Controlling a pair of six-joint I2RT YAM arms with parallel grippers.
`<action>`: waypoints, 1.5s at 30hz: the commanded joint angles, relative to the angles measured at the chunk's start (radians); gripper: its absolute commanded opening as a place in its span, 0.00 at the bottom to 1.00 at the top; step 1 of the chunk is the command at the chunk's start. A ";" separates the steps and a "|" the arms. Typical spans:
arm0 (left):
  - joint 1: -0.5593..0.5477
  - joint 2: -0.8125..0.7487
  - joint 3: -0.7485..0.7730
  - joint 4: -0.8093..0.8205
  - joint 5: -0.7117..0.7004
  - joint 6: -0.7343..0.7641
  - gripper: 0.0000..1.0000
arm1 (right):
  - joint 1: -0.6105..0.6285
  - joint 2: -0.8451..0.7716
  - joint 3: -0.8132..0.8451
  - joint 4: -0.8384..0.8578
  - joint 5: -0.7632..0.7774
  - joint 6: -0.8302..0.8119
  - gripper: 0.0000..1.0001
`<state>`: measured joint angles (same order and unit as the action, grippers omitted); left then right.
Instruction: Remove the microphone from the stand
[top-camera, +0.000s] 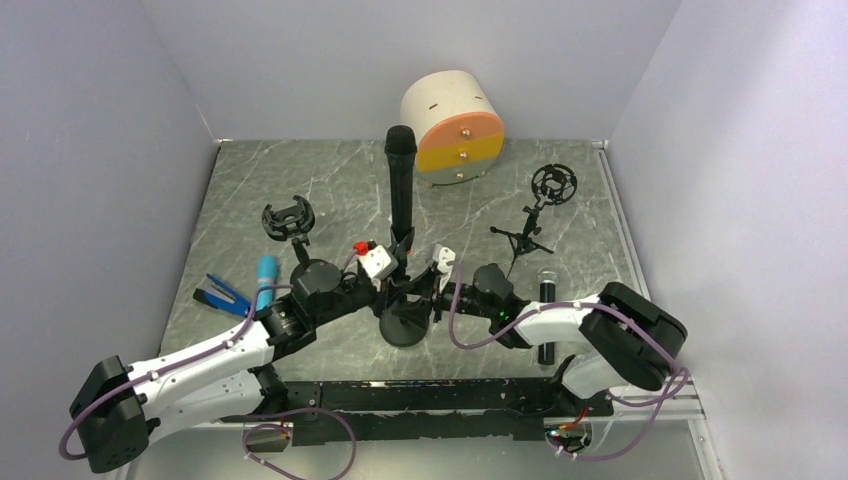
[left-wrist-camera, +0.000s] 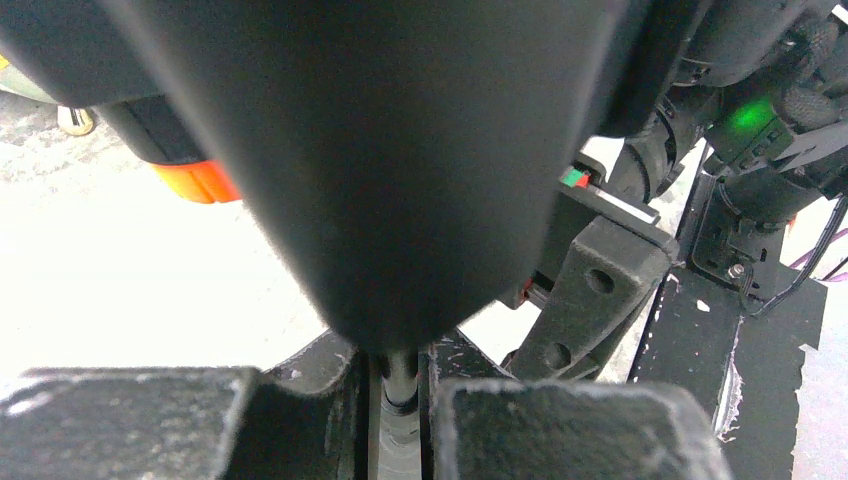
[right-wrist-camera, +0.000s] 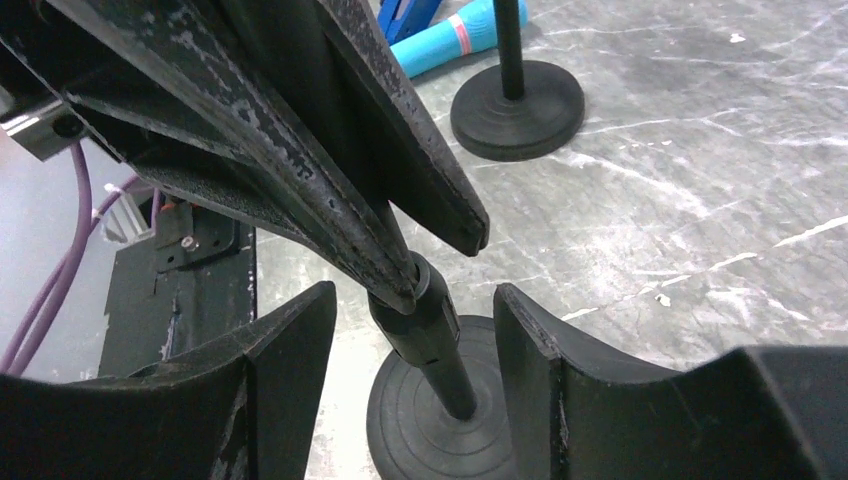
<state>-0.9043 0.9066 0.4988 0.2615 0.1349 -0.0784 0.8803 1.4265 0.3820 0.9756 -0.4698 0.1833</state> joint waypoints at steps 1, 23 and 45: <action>-0.003 -0.037 0.016 0.111 0.002 0.019 0.03 | -0.002 0.040 -0.020 0.181 -0.021 -0.012 0.56; -0.003 -0.032 0.062 0.084 -0.163 -0.023 0.03 | 0.606 0.137 0.047 0.233 1.389 -0.191 0.00; -0.002 0.007 0.089 0.069 -0.091 -0.014 0.03 | 0.179 -0.031 -0.136 0.316 0.273 0.040 0.76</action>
<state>-0.9100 0.9176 0.5213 0.2401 0.0513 -0.1146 1.1248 1.4136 0.2344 1.2583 0.0551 0.2035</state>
